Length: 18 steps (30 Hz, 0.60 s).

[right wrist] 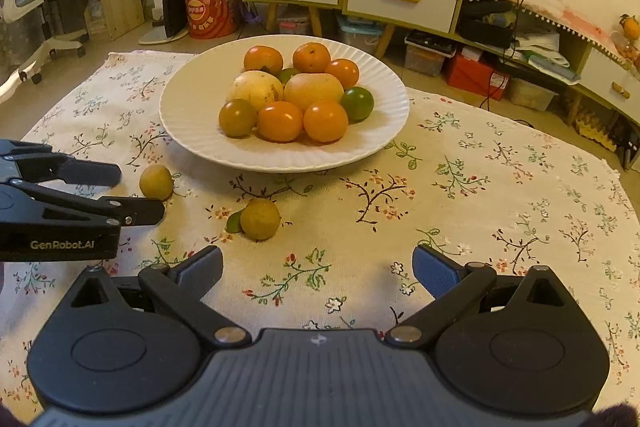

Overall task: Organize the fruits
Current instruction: 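Close the left tool on a small brown fruit while the right tool closes on the other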

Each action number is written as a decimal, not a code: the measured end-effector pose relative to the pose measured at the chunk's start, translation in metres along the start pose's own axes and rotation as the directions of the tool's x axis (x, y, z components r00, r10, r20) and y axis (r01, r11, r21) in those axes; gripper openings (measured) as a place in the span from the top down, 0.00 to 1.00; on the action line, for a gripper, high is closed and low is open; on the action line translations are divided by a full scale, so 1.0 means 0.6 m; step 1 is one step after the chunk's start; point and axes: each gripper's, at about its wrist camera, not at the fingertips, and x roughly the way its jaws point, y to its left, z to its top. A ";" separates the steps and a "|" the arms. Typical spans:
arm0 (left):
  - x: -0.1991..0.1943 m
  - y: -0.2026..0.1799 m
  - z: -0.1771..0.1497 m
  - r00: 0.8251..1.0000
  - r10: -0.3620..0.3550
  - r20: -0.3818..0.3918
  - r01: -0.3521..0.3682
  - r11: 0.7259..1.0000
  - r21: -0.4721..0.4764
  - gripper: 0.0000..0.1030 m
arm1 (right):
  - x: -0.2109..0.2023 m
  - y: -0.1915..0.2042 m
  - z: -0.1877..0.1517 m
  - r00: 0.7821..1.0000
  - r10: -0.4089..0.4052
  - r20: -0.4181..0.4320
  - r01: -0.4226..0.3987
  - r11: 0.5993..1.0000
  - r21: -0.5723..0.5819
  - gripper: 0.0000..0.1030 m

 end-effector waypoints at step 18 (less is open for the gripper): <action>0.011 -0.001 0.014 0.999 -0.044 0.007 0.044 0.999 -0.023 0.98 | 0.016 0.008 0.006 0.999 0.040 0.017 -0.040 0.999 0.003 0.19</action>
